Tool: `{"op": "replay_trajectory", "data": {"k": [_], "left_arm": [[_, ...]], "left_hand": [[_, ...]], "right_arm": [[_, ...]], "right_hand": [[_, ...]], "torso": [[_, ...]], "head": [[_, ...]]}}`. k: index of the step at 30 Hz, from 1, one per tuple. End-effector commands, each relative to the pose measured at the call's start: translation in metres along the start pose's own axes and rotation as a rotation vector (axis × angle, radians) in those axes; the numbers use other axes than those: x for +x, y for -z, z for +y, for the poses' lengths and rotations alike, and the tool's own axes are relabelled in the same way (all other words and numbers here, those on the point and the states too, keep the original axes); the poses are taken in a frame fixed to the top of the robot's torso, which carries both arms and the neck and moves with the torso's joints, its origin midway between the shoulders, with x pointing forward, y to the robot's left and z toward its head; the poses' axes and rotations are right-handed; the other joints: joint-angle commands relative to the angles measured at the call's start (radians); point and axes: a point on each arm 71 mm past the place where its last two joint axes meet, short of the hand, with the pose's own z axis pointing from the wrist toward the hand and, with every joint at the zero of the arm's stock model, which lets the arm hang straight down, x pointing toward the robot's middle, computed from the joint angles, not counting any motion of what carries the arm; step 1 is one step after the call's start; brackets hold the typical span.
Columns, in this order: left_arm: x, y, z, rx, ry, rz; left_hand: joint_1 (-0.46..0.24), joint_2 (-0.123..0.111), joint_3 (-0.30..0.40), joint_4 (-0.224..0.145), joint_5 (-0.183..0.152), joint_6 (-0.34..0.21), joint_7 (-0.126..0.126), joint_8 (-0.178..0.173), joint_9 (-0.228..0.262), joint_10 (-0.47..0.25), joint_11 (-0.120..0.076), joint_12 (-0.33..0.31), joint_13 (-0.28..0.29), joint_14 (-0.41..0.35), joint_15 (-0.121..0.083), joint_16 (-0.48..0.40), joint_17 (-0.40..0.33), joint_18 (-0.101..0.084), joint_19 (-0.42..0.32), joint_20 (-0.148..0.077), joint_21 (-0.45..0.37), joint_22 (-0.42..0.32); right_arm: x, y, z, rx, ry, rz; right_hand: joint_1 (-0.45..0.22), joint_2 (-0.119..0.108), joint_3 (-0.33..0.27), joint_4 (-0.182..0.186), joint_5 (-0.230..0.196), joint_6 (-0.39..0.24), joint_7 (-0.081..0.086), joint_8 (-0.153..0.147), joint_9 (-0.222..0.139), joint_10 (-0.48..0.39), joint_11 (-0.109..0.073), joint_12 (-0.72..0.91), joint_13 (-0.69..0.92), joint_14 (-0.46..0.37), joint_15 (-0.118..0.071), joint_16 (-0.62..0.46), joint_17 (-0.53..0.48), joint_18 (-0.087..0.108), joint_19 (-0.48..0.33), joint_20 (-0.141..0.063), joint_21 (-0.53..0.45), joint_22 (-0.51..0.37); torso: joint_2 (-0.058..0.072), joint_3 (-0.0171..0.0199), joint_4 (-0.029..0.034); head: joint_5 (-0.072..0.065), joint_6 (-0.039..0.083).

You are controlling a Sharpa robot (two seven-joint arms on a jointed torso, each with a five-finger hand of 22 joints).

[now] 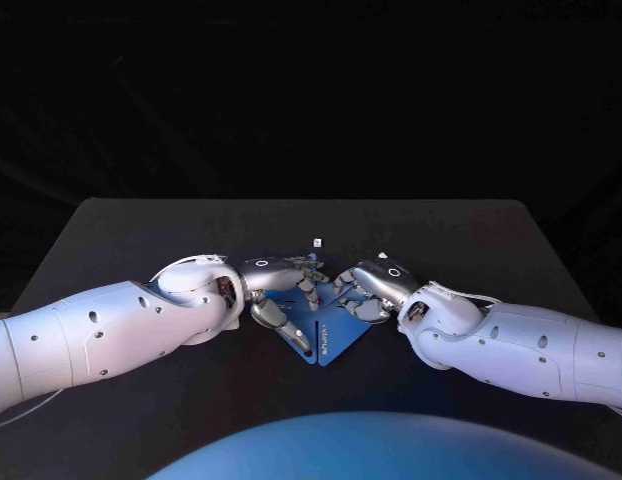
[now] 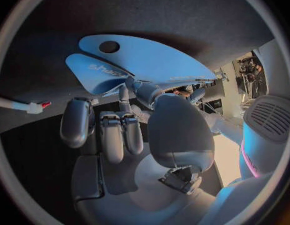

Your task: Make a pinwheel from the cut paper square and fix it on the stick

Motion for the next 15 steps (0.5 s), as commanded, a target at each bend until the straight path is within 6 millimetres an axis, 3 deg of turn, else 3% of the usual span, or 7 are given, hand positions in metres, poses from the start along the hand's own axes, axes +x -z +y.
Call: {"op": "replay_trajectory", "data": {"k": [1, 5, 10, 11, 12, 14, 15], "left_arm": [[0.0032, -0.0031, -0.0005, 0.008, 0.021, 0.046], [0.0041, -0.0053, -0.0005, 0.008, 0.022, 0.053], [0.0049, -0.0072, -0.0016, 0.012, 0.028, 0.063], [0.0051, -0.0073, -0.0016, 0.012, 0.030, 0.065], [0.0052, -0.0073, -0.0015, 0.012, 0.032, 0.066], [0.0052, -0.0071, -0.0011, 0.013, 0.034, 0.066], [0.0052, -0.0070, -0.0010, 0.013, 0.035, 0.065]], "left_hand": [[0.002, -0.007, -0.003, 0.000, 0.001, -0.002, 0.006, 0.007, 0.010, -0.005, 0.002, -0.002, 0.000, -0.010, 0.000, -0.006, -0.002, -0.005, -0.011, 0.001, -0.004, -0.001], [-0.001, 0.004, 0.005, -0.001, 0.000, -0.029, 0.009, 0.007, 0.026, 0.018, 0.009, 0.001, 0.002, -0.007, 0.002, -0.005, -0.001, -0.003, -0.014, 0.001, -0.003, -0.001], [0.000, 0.027, 0.024, -0.002, -0.001, -0.080, -0.005, 0.009, 0.054, 0.072, 0.019, 0.005, 0.005, 0.007, 0.005, -0.001, 0.002, 0.003, -0.014, 0.001, -0.001, 0.001], [0.001, 0.049, 0.039, -0.003, -0.002, -0.085, -0.008, 0.015, 0.064, 0.130, 0.029, 0.015, 0.011, 0.019, 0.010, 0.002, 0.004, 0.006, -0.013, 0.001, -0.001, 0.001], [0.001, 0.052, 0.042, -0.003, -0.002, -0.088, -0.015, 0.018, 0.070, 0.136, 0.036, 0.014, 0.010, 0.021, 0.013, 0.002, 0.005, 0.006, -0.013, 0.001, 0.000, 0.002], [0.005, 0.057, 0.048, -0.003, -0.003, -0.078, 0.006, 0.040, 0.091, 0.141, 0.027, 0.008, 0.008, 0.025, 0.009, 0.003, 0.005, 0.008, -0.012, 0.001, 0.001, 0.002], [0.008, 0.056, 0.048, -0.003, -0.002, -0.069, -0.001, 0.054, 0.103, 0.141, 0.031, 0.006, 0.008, 0.025, 0.012, 0.002, 0.005, 0.008, -0.013, 0.001, 0.001, 0.002]], "right_arm": [[0.0018, 0.0004, 0.0009, -0.005, 0.002, 0.017], [0.0016, 0.0006, 0.0008, -0.004, 0.002, 0.017], [0.0015, 0.0006, 0.0009, -0.004, 0.002, 0.016], [0.0015, 0.0006, 0.0009, -0.004, 0.002, 0.016], [0.0015, 0.0006, 0.0009, -0.004, 0.002, 0.016], [0.0015, 0.0007, 0.0008, -0.003, 0.002, 0.016], [0.0015, 0.0007, 0.0007, -0.003, 0.002, 0.016]], "right_hand": [[-0.003, -0.002, 0.001, 0.007, 0.002, -0.002, 0.000, -0.007, -0.001, 0.104, 0.006, 0.003, 0.263, 0.108, 0.006, 0.004, 0.263, 0.003, -0.004, 0.003, 0.002, 0.001], [-0.002, -0.002, 0.001, 0.007, 0.002, 0.000, -0.001, -0.007, -0.001, 0.104, 0.006, 0.003, 0.263, 0.108, 0.007, 0.004, 0.263, 0.003, -0.004, 0.004, 0.002, 0.001], [-0.002, -0.002, 0.001, 0.007, 0.002, 0.000, -0.001, -0.007, -0.001, 0.104, 0.006, 0.003, 0.263, 0.108, 0.007, 0.004, 0.263, 0.003, -0.004, 0.004, 0.002, 0.001], [-0.002, -0.002, 0.001, 0.007, 0.002, 0.000, -0.001, -0.007, -0.001, 0.104, 0.006, 0.003, 0.263, 0.108, 0.007, 0.004, 0.263, 0.003, -0.004, 0.004, 0.002, 0.001], [-0.002, -0.001, 0.002, 0.008, 0.002, 0.001, -0.001, -0.007, -0.002, 0.104, 0.005, 0.003, 0.263, 0.108, 0.007, 0.004, 0.263, 0.003, -0.003, 0.004, 0.004, 0.004], [-0.002, -0.001, 0.002, 0.008, 0.002, 0.001, -0.001, -0.007, -0.002, 0.104, 0.005, 0.003, 0.263, 0.108, 0.007, 0.004, 0.263, 0.003, -0.003, 0.004, 0.004, 0.004], [-0.002, -0.001, 0.002, 0.008, 0.002, 0.001, -0.001, -0.007, -0.002, 0.104, 0.005, 0.003, 0.263, 0.108, 0.007, 0.004, 0.263, 0.003, -0.003, 0.004, 0.004, 0.004]], "torso": [[0.000, 0.0000, -0.0002], [0.000, 0.0003, 0.0005], [0.000, 0.0003, 0.0008], [0.000, 0.0004, 0.0007], [0.000, 0.0001, 0.0008], [-0.001, 0.0001, 0.0007], [-0.001, 0.0000, 0.0007]], "head": [[-0.002, 0.000], [-0.002, 0.000], [-0.002, 0.000], [-0.002, 0.000], [-0.002, 0.000], [-0.003, 0.000], [-0.003, 0.000]]}}
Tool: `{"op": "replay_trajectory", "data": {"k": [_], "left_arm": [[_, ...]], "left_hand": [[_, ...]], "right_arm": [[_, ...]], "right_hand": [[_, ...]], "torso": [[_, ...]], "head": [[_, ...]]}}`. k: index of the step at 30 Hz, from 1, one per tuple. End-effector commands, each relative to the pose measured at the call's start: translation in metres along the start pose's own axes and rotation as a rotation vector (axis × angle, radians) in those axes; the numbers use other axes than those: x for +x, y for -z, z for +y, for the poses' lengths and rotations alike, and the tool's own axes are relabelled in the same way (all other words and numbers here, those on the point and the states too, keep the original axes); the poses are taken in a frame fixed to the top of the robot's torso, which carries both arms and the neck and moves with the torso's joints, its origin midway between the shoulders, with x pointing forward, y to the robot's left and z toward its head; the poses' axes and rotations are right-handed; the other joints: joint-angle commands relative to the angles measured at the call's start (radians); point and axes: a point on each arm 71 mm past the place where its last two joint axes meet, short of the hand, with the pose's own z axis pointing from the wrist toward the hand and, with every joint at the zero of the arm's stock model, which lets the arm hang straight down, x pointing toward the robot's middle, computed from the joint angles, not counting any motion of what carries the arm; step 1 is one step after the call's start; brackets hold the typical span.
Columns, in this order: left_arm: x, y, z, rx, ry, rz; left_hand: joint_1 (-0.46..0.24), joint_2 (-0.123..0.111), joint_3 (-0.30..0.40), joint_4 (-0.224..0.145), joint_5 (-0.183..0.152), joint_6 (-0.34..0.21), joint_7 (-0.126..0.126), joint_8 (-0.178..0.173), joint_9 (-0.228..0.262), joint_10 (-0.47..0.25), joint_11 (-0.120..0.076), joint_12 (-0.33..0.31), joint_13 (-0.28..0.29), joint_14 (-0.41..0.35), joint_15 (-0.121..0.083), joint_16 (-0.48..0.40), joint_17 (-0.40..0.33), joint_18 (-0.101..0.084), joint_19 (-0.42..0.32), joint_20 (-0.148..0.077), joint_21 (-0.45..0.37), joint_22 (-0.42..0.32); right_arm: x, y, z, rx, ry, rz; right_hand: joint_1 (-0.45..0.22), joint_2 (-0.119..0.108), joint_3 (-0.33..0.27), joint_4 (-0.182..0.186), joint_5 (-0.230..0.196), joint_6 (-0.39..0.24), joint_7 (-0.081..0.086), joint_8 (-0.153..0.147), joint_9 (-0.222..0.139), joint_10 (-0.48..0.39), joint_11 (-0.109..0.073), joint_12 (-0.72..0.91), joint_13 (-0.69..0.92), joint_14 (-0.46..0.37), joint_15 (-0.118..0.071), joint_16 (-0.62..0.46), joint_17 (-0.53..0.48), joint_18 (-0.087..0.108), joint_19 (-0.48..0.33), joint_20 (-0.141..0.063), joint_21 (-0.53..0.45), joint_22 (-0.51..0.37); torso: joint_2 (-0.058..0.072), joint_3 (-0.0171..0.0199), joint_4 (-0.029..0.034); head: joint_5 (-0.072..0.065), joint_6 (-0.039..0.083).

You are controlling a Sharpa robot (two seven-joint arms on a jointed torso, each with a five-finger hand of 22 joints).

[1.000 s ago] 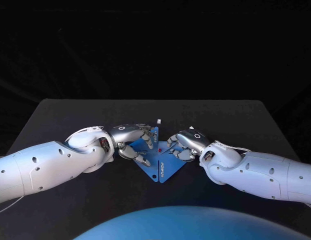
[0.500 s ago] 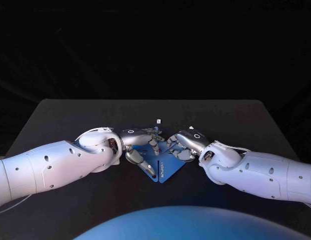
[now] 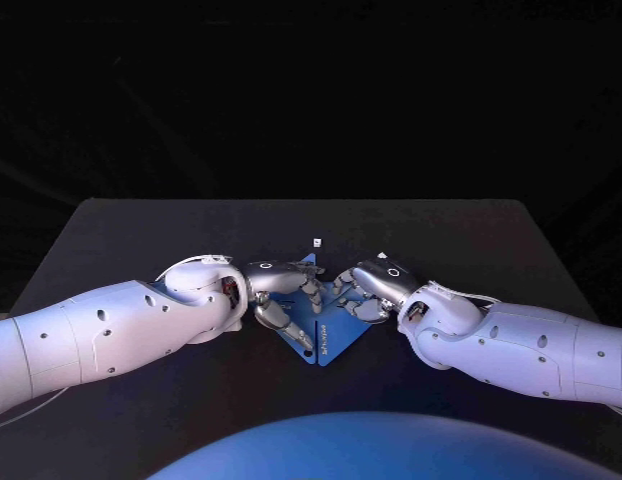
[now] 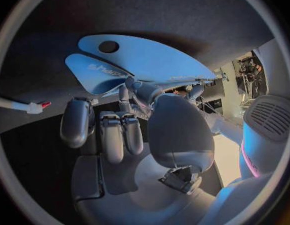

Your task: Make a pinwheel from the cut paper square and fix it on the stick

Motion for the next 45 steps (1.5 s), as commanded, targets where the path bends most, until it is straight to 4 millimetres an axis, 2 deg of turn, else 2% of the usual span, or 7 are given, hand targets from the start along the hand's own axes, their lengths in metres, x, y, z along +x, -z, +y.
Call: {"op": "replay_trajectory", "data": {"k": [1, 8, 16, 28, 32, 38, 45], "left_arm": [[0.0008, -0.0005, -0.0013, 0.015, 0.019, 0.019], [0.0002, 0.0003, 0.0001, 0.013, 0.023, 0.010], [-0.0001, 0.0010, 0.0019, 0.006, 0.030, 0.006], [0.0012, 0.0011, 0.0044, -0.009, 0.038, 0.024], [0.0021, 0.0008, 0.0048, -0.011, 0.043, 0.037], [0.0037, -0.0004, 0.0056, -0.013, 0.051, 0.053], [0.0042, -0.0007, 0.0074, -0.015, 0.058, 0.058]], "left_hand": [[0.004, 0.006, 0.003, 0.000, -0.002, 0.016, 0.001, 0.031, 0.029, 0.005, 0.008, -0.006, -0.002, 0.005, 0.004, 0.002, 0.000, 0.008, -0.006, 0.001, 0.001, 0.001], [0.007, 0.020, 0.013, 0.000, -0.003, -0.008, -0.010, 0.058, 0.073, 0.018, 0.022, -0.005, -0.002, 0.007, 0.012, 0.000, 0.000, 0.007, -0.005, 0.001, 0.003, 0.002], [0.006, -0.002, -0.002, 0.001, -0.001, 0.007, -0.052, 0.136, 0.162, -0.010, 0.065, -0.008, -0.004, -0.007, 0.041, -0.004, -0.005, -0.008, -0.006, 0.003, 0.004, 0.003], [-0.008, -0.031, -0.025, 0.002, 0.000, 0.017, -0.067, 0.198, 0.244, -0.033, 0.085, -0.009, -0.005, -0.022, 0.059, -0.005, -0.008, -0.026, -0.008, 0.002, 0.004, 0.002], [-0.012, -0.023, -0.020, 0.002, 0.000, 0.019, -0.063, 0.208, 0.258, -0.030, 0.083, -0.008, -0.004, -0.019, 0.059, -0.004, -0.007, -0.028, -0.009, 0.002, 0.004, 0.002], [-0.009, 0.008, 0.005, 0.001, -0.002, 0.009, -0.004, 0.235, 0.305, -0.019, 0.044, -0.007, -0.004, -0.012, 0.036, -0.002, -0.006, -0.014, -0.014, 0.000, 0.002, 0.001], [-0.007, 0.017, 0.011, 0.001, -0.002, -0.004, 0.022, 0.250, 0.329, -0.023, 0.027, -0.008, -0.004, -0.014, 0.024, -0.003, -0.006, -0.002, -0.017, 0.001, 0.001, 0.000]], "right_arm": [[0.0016, 0.0005, 0.0005, -0.003, 0.004, 0.016], [0.0016, 0.0006, 0.0001, -0.002, 0.004, 0.016], [0.0016, 0.0007, 0.0001, -0.002, 0.004, 0.017], [0.0015, 0.0009, 0.0000, -0.001, 0.004, 0.017], [0.0015, 0.0009, 0.0002, -0.001, 0.003, 0.017], [0.0014, 0.0008, 0.0004, -0.002, 0.003, 0.017], [0.0014, 0.0009, 0.0010, -0.003, 0.002, 0.017]], "right_hand": [[-0.002, -0.001, -0.001, 0.005, 0.002, 0.001, -0.001, -0.007, -0.001, 0.104, 0.005, 0.003, 0.263, 0.108, 0.007, 0.004, 0.263, 0.003, -0.003, 0.004, 0.004, 0.001], [-0.001, -0.001, -0.001, 0.005, 0.002, 0.002, -0.001, -0.007, -0.001, 0.104, 0.005, 0.003, 0.263, 0.108, 0.007, 0.004, 0.263, 0.003, -0.003, 0.004, 0.004, 0.001], [0.000, -0.001, -0.001, 0.005, 0.002, 0.003, -0.001, -0.007, -0.001, 0.104, 0.005, 0.003, 0.263, 0.108, 0.007, 0.004, 0.263, 0.003, -0.002, 0.004, 0.005, 0.001], [0.000, -0.001, -0.001, 0.005, 0.002, 0.003, -0.001, -0.007, -0.001, 0.104, 0.005, 0.003, 0.263, 0.108, 0.007, 0.004, 0.263, 0.003, -0.002, 0.004, 0.005, 0.001], [0.000, -0.001, -0.001, 0.005, 0.002, 0.003, -0.001, -0.007, -0.001, 0.104, 0.005, 0.003, 0.263, 0.108, 0.007, 0.004, 0.263, 0.003, -0.002, 0.004, 0.005, 0.001], [0.002, 0.000, 0.000, 0.005, 0.002, 0.006, -0.002, -0.007, -0.003, 0.104, 0.004, 0.003, 0.263, 0.108, 0.007, 0.004, 0.263, 0.003, -0.002, 0.005, 0.005, 0.002], [0.002, 0.000, 0.000, 0.005, 0.002, 0.006, -0.002, -0.007, -0.003, 0.104, 0.004, 0.003, 0.263, 0.108, 0.007, 0.004, 0.263, 0.003, -0.002, 0.005, 0.005, 0.002]], "torso": [[-0.001, -0.0003, 0.0006], [0.000, -0.0004, 0.0006], [0.000, -0.0005, 0.0006], [0.000, -0.0001, 0.0008], [0.000, -0.0003, 0.0004], [0.000, -0.0006, -0.0003], [0.000, -0.0005, -0.0002]], "head": [[0.000, 0.000], [0.002, 0.000], [0.002, 0.000], [0.002, 0.000], [0.001, 0.000], [0.000, 0.000], [-0.001, 0.000]]}}
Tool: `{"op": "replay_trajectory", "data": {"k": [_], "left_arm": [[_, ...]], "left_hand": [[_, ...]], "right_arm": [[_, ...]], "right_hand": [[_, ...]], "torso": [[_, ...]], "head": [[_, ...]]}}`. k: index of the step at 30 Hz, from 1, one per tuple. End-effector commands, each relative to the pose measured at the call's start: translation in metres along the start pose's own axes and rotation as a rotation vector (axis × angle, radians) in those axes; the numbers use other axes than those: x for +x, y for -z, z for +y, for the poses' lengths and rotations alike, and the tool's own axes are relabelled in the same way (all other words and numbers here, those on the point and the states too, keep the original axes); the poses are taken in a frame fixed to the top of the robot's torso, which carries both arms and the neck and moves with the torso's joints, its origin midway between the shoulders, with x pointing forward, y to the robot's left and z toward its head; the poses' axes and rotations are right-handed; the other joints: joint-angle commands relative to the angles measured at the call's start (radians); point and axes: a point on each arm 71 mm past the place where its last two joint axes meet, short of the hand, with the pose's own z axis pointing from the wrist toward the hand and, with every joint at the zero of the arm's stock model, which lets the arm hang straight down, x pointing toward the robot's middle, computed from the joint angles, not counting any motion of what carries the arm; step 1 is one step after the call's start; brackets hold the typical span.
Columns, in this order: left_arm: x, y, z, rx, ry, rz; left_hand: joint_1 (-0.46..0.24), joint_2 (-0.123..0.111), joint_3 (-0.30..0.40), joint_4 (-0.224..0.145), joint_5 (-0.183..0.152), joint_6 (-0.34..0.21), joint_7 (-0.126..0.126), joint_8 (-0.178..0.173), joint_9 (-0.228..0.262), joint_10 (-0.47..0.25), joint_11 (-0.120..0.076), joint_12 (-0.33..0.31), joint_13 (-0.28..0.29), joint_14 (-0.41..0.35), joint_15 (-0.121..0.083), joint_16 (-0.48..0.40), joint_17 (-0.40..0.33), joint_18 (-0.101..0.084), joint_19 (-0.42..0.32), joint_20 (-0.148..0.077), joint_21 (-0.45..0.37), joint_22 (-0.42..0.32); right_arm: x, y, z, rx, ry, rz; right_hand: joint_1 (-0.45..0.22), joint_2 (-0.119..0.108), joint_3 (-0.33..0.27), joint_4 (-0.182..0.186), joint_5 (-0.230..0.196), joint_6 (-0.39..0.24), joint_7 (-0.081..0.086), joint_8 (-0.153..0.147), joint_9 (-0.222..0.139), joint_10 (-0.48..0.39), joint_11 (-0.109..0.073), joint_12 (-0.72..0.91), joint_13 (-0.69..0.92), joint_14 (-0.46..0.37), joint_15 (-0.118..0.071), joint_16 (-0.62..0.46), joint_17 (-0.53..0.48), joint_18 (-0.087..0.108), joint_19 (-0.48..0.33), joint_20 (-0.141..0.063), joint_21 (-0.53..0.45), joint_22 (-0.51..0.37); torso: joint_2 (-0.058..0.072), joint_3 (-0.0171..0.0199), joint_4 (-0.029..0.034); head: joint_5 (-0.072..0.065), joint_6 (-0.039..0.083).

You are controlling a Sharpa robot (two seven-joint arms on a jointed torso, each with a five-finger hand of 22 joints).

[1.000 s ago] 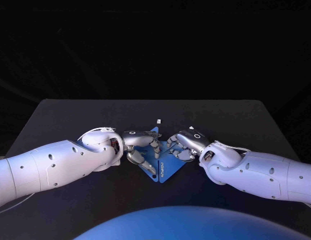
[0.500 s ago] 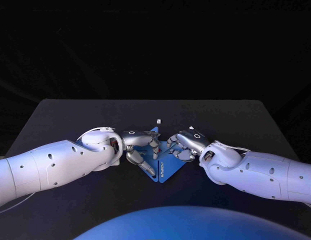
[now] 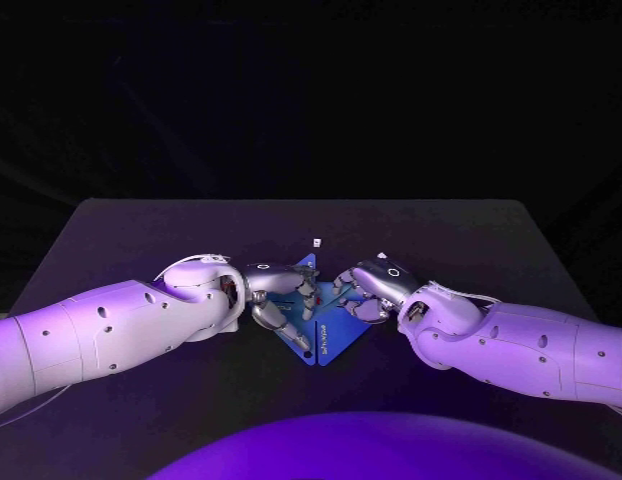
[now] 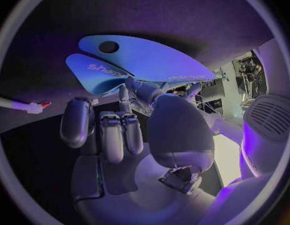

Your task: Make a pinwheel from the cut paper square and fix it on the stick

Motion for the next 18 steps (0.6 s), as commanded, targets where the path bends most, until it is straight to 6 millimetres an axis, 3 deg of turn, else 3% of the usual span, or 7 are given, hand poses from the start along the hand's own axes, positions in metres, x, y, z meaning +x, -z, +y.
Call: {"op": "replay_trajectory", "data": {"k": [1, 10, 14, 18], "left_arm": [[0.0012, -0.0010, -0.0009, 0.007, 0.021, 0.020], [0.0017, -0.0018, 0.0018, -0.002, 0.025, 0.032], [0.0028, -0.0025, 0.0024, -0.007, 0.031, 0.047], [0.0037, -0.0031, 0.0034, -0.017, 0.035, 0.061]], "left_hand": [[0.000, 0.019, 0.011, -0.002, -0.002, -0.008, 0.016, 0.010, 0.013, -0.007, -0.015, -0.005, -0.001, 0.002, -0.013, -0.003, 0.001, 0.018, -0.010, 0.000, 0.000, -0.001], [-0.006, 0.019, 0.012, -0.002, -0.002, -0.017, 0.024, 0.018, 0.026, -0.024, -0.021, -0.007, -0.002, -0.003, -0.018, -0.004, 0.000, 0.022, -0.015, 0.001, -0.001, -0.002], [-0.010, 0.043, 0.026, -0.003, -0.003, -0.026, 0.023, 0.025, 0.038, -0.024, -0.028, -0.006, -0.001, -0.008, -0.026, -0.005, -0.001, 0.023, -0.021, 0.000, -0.003, -0.004], [-0.019, 0.043, 0.027, -0.002, -0.004, -0.033, 0.020, 0.027, 0.044, -0.032, -0.034, -0.006, -0.002, -0.011, -0.030, -0.005, -0.002, 0.024, -0.024, 0.000, -0.004, -0.004]], "right_arm": [[0.0016, 0.0004, 0.0009, -0.003, 0.003, 0.016], [0.0015, 0.0005, 0.0011, -0.003, 0.003, 0.018], [0.0015, 0.0006, 0.0010, -0.003, 0.003, 0.019], [0.0012, 0.0006, 0.0010, -0.002, 0.003, 0.020]], "right_hand": [[0.002, 0.000, 0.000, 0.005, 0.002, 0.006, -0.002, -0.007, -0.001, 0.104, 0.004, 0.003, 0.263, 0.108, 0.007, 0.004, 0.263, 0.003, -0.002, 0.005, 0.005, 0.001], [0.002, 0.000, 0.000, 0.005, 0.002, 0.006, -0.002, -0.007, -0.001, 0.104, 0.004, 0.003, 0.263, 0.108, 0.007, 0.004, 0.263, 0.003, -0.002, 0.005, 0.005, 0.001], [0.002, 0.000, 0.000, 0.005, 0.002, 0.006, -0.002, -0.007, -0.001, 0.104, 0.004, 0.003, 0.263, 0.108, 0.007, 0.004, 0.263, 0.003, -0.002, 0.005, 0.005, 0.001], [0.004, -0.001, 0.001, 0.004, 0.002, 0.009, -0.002, -0.008, -0.002, 0.104, 0.004, 0.003, 0.263, 0.108, 0.007, 0.004, 0.263, 0.003, -0.001, 0.005, 0.005, 0.003]], "torso": [[0.001, -0.0001, 0.0000], [0.001, -0.0005, 0.0000], [0.001, -0.0005, 0.0002], [0.001, 0.0002, 0.0001]], "head": [[-0.001, 0.000], [-0.004, 0.000], [-0.005, 0.000], [-0.005, 0.000]]}}
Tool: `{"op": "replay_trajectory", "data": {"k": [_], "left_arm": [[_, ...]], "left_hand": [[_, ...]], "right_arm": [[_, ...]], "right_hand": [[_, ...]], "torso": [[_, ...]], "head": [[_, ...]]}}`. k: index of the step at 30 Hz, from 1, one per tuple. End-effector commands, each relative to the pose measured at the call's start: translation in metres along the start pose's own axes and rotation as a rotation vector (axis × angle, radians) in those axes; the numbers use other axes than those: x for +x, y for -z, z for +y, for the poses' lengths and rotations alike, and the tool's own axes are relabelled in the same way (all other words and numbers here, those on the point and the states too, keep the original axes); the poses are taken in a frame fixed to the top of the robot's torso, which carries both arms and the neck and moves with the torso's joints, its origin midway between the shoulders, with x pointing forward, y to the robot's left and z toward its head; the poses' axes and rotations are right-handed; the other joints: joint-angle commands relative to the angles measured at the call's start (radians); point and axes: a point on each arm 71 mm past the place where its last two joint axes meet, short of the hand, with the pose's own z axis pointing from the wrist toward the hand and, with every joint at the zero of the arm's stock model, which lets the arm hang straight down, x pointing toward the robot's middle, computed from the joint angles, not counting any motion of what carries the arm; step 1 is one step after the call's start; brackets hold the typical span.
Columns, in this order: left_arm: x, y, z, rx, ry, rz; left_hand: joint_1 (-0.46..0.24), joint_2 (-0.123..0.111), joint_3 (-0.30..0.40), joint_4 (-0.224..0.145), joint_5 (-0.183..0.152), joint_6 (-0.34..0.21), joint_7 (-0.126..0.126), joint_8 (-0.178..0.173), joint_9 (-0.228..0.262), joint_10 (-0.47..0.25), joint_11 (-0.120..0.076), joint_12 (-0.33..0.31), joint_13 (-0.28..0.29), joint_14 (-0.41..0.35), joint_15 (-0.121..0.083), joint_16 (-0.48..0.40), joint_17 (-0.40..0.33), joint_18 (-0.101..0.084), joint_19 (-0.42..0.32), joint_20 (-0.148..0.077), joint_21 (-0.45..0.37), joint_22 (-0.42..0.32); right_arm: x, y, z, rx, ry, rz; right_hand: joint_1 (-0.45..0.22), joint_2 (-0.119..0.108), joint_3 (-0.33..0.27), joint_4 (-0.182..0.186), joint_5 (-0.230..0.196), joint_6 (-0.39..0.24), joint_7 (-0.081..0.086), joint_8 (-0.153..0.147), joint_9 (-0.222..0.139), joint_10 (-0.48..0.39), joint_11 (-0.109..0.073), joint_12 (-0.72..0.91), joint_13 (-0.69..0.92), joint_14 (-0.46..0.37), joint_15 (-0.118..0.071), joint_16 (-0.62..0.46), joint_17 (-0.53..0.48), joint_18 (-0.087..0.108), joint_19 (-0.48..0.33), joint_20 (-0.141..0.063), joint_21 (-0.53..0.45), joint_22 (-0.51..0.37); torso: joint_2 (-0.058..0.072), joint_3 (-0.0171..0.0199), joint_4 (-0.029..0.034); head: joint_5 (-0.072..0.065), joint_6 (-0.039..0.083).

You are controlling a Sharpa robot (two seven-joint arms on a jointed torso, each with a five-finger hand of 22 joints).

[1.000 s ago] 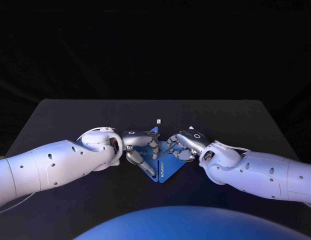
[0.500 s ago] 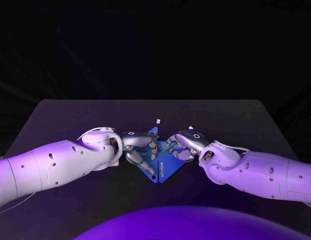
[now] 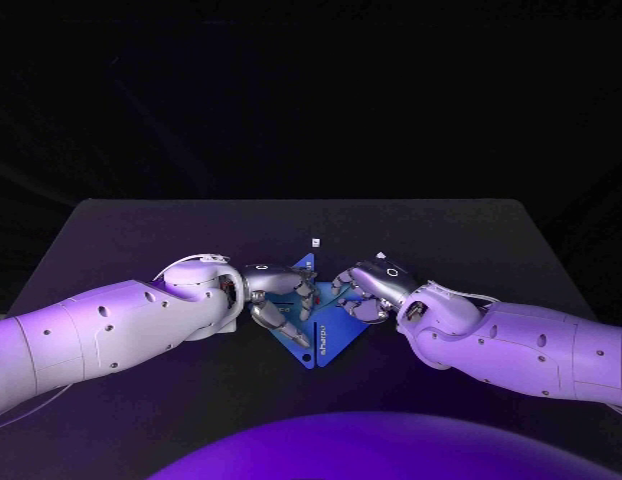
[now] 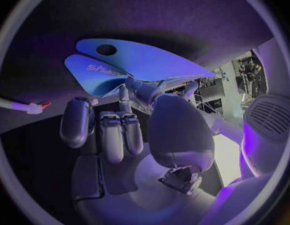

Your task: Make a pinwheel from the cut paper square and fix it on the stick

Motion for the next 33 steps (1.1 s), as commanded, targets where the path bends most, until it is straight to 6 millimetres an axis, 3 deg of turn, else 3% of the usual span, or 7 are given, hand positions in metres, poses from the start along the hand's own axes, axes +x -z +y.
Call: {"op": "replay_trajectory", "data": {"k": [1, 19, 33], "left_arm": [[0.0024, -0.0015, -0.0002, -0.008, 0.019, 0.037], [0.0045, -0.0023, 0.0020, -0.033, 0.024, 0.069], [0.0048, -0.0023, 0.0013, -0.035, 0.025, 0.071]], "left_hand": [[-0.010, -0.001, 0.001, 0.000, -0.004, -0.011, -0.003, 0.005, 0.005, -0.009, -0.006, -0.007, -0.001, -0.002, -0.010, -0.005, -0.001, 0.012, -0.011, 0.000, -0.004, -0.002], [-0.038, 0.016, 0.011, 0.000, -0.004, -0.028, 0.000, 0.009, 0.020, -0.027, -0.004, -0.007, -0.002, -0.011, -0.009, -0.006, -0.003, 0.013, -0.015, 0.000, -0.005, -0.002], [-0.040, 0.003, 0.006, 0.000, -0.004, -0.031, 0.003, 0.012, 0.026, -0.031, 0.000, -0.007, -0.002, -0.011, -0.007, -0.005, -0.003, 0.013, -0.015, 0.001, -0.004, -0.002]], "right_arm": [[0.0014, 0.0003, 0.0005, -0.002, 0.004, 0.018], [-0.0021, 0.0004, 0.0012, -0.002, -0.015, -0.014], [-0.0082, 0.0038, 0.0022, 0.037, -0.077, 0.012]], "right_hand": [[0.004, -0.001, 0.001, 0.004, 0.002, 0.009, -0.002, -0.008, -0.003, 0.104, 0.004, 0.003, 0.263, 0.108, 0.007, 0.004, 0.263, 0.003, -0.001, 0.005, 0.005, 0.003], [0.005, 0.000, 0.001, 0.005, 0.003, 0.009, -0.002, -0.009, -0.004, 0.104, 0.004, 0.003, 0.263, 0.108, 0.007, 0.004, 0.263, 0.003, -0.001, 0.006, 0.005, 0.003], [0.000, -0.001, 0.007, 0.018, 0.004, -0.030, 0.016, -0.048, -0.031, 0.104, 0.020, 0.003, 0.263, 0.108, 0.014, 0.004, 0.263, 0.004, -0.002, 0.011, -0.003, -0.001]], "torso": [[0.000, 0.0005, 0.0000], [-0.001, 0.0010, 0.0005], [-0.001, 0.0008, 0.0002]], "head": [[0.000, 0.000], [-0.003, 0.000], [-0.005, 0.000]]}}
